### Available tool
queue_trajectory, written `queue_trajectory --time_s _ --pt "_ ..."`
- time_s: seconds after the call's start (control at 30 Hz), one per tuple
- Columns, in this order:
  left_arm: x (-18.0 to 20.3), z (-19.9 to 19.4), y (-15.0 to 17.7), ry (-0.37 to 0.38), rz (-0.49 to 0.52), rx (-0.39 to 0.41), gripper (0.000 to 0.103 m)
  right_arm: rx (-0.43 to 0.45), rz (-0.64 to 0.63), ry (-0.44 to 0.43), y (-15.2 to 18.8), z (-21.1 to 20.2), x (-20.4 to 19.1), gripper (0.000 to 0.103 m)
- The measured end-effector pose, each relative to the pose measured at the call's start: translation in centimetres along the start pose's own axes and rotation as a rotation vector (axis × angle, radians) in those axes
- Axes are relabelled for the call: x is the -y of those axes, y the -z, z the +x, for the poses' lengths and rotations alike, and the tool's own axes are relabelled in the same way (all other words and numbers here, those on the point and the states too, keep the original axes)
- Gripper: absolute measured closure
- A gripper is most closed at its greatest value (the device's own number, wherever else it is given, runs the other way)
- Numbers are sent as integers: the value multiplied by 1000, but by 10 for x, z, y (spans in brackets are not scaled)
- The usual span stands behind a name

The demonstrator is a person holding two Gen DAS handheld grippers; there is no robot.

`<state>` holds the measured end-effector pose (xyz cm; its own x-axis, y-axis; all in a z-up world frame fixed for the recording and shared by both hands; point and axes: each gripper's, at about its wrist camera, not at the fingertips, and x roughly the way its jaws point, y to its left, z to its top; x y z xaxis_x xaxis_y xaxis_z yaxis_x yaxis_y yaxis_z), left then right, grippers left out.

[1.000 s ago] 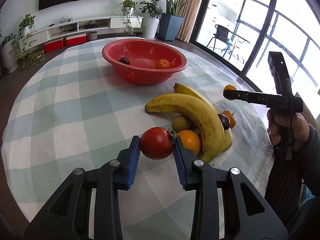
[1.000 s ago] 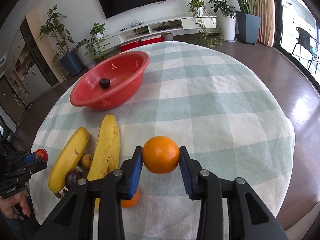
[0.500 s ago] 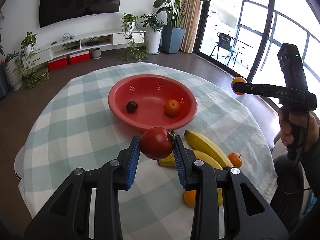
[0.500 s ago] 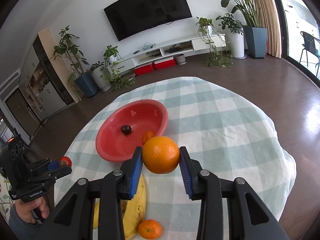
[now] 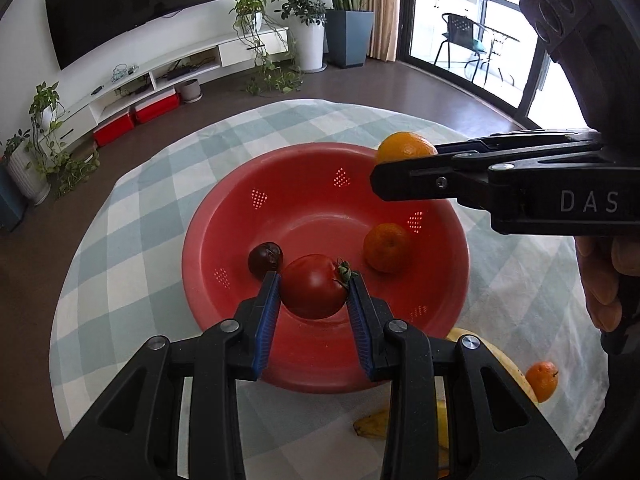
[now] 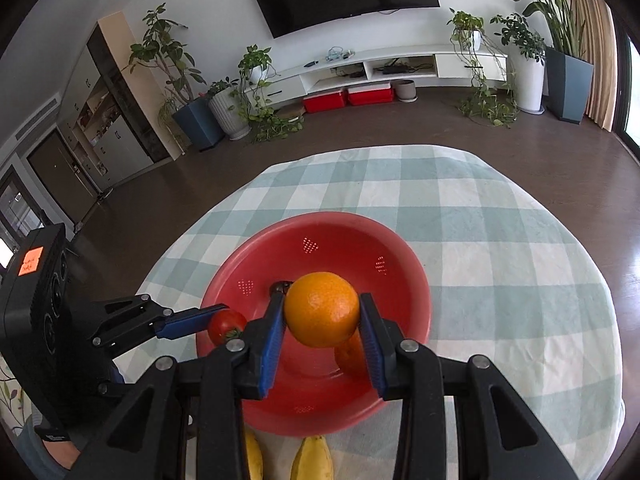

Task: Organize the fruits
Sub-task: 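Open both tools to drop the tomato and orange into the red bowl, then move both tools back toward the bananas and remaining fruit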

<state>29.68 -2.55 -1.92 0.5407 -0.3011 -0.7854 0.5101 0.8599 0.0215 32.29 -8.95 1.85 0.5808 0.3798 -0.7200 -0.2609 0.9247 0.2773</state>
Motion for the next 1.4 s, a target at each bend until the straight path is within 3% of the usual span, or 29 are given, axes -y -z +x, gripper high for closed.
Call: queue_trajectory --time_s 0.4,0.9,0.93,1.03,1.07,1.23,1.4 --pt "-4 44 4 -1 21 -64 71 -122 -31 47 1 57 2 64" --pt "-5 53 0 -1 16 -75 70 -131 -140 149 5 68 -9 64" --pt "-5 53 -1 1 14 -75 67 -131 -143 152 5 68 -9 64" --pt "-3 52 -2 -12 23 -63 41 -129 -140 152 5 68 -9 63" --pt "-2 52 -3 -14 31 -62 37 -128 -139 151 5 67 -9 63" --pt "-3 52 -2 -20 29 -62 35 -121 -132 148 5 60 -8 62" --pt "-6 34 2 -35 13 -36 26 -37 -101 119 3 22 -10 46"
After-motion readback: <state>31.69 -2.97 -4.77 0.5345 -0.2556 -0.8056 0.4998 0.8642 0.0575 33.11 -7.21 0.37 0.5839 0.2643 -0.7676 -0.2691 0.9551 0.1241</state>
